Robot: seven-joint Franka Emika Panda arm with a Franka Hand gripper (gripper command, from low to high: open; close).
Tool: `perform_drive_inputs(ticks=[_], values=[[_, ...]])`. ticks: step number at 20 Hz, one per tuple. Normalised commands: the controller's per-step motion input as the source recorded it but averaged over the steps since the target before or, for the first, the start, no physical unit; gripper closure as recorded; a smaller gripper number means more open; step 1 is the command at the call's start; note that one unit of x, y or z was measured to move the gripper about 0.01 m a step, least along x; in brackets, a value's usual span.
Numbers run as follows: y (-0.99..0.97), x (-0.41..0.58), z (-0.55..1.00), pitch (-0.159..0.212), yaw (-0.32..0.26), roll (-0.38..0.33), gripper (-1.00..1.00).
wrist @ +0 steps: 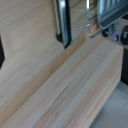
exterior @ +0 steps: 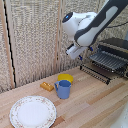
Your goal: Position your gripper near the tray handle while precisely lining it up. Firmly yet gently grip the handle, ensuring a strong hold. Slide the tray into the oven in a steady manner until it's entirely inside. Relinquish the handle as it sits within the oven and extract your gripper with care.
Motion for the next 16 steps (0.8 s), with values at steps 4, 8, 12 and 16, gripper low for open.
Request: perform_drive_inputs(ticks=[4, 8, 12, 16], values=[[-0.52, 0.045, -0.3, 0.001, 0.078, -0.288, -1.0], [-0.54, 0.091, -0.26, 0.033, 0.125, -0.197, -1.0], [-0.62, 0.124, -0.23, 0.084, 0.154, -0.102, -1.0], [-0.59, 0.049, -0.14, 0.047, 0.161, -0.115, -1.0]])
